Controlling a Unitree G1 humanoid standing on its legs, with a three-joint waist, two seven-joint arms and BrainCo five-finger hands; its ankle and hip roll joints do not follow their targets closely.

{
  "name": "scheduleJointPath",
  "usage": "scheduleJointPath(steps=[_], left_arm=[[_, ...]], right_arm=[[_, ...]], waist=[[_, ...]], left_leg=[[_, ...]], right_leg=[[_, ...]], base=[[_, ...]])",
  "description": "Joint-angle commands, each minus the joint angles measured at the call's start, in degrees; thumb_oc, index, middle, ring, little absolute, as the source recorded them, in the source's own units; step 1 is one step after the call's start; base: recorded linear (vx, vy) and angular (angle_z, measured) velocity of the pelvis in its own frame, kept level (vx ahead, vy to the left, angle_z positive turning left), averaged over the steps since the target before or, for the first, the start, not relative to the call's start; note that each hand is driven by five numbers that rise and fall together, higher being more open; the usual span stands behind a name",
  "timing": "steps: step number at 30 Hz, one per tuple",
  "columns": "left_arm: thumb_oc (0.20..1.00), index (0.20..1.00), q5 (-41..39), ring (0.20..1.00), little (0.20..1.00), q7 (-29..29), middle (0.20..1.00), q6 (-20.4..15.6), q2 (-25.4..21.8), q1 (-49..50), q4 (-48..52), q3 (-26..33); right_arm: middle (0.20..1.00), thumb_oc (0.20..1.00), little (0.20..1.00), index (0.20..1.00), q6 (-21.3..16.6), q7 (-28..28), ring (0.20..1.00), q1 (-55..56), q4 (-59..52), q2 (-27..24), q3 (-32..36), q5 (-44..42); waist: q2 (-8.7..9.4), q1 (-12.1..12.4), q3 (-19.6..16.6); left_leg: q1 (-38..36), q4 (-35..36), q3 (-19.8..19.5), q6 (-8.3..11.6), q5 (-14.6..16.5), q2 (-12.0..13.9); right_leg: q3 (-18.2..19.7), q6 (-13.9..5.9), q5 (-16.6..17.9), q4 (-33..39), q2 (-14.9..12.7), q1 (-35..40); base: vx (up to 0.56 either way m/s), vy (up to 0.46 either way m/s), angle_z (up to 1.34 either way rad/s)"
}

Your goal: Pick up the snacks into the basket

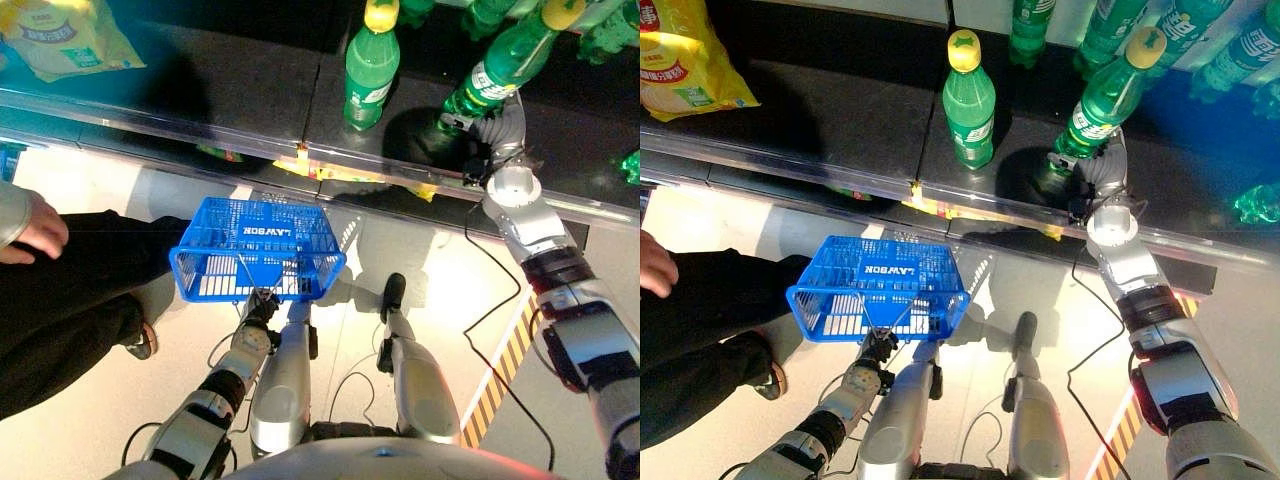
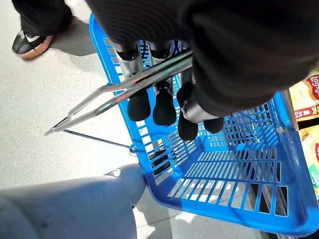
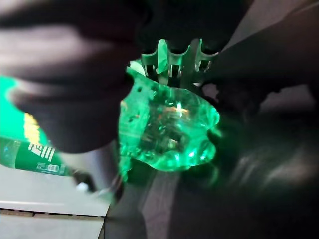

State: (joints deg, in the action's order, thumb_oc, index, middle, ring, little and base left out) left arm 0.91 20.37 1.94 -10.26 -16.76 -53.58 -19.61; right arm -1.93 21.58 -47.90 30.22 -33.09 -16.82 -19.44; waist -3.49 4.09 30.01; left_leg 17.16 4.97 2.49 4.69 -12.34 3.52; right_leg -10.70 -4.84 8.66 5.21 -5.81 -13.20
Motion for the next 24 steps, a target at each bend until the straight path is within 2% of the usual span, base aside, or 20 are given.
scheduleJointPath(steps=[1,14,24], left_arm=[[0.2,0.2,-0.6,0.2,0.2,0.53,0.2,2.86,-0.94,6.26,-3.0,-5.11],[0.2,0.2,-0.43,0.2,0.2,1.01,0.2,3.1,-0.53,6.03,-1.86,-5.23],[0.2,0.2,-0.3,0.2,0.2,0.82,0.2,3.25,-0.53,7.1,1.07,-2.66]], right_arm=[[0.2,0.2,0.2,0.2,0.15,-1.69,0.2,-2.93,-0.19,1.29,-3.26,-0.23],[0.2,0.2,0.2,0.2,-0.35,-1.31,0.2,1.76,-1.76,5.68,-1.74,-0.23],[0.2,0.2,0.2,0.2,-2.05,-2.66,0.2,15.64,-12.55,6.16,4.64,-1.69]], waist=[[1.79,2.2,-1.52],[1.92,2.34,-1.43],[2.17,0.63,-1.75]], left_leg=[[0.1,0.03,1.23,-0.15,3.02,-5.1],[0.36,0.03,1.16,-0.29,3.06,-5.19],[-0.01,0.03,1.34,-0.34,3.28,-5.27]], right_leg=[[2.29,-3.11,-0.11,-5.91,-2.67,-5.29],[2.44,-3.29,0.25,-5.22,-2.84,-5.17],[2.92,-3.32,0.42,-5.06,-2.73,-4.92]], base=[[0.0,0.0,0.0],[0.0,0.0,0.0],[0.0,0.0,0.0]])
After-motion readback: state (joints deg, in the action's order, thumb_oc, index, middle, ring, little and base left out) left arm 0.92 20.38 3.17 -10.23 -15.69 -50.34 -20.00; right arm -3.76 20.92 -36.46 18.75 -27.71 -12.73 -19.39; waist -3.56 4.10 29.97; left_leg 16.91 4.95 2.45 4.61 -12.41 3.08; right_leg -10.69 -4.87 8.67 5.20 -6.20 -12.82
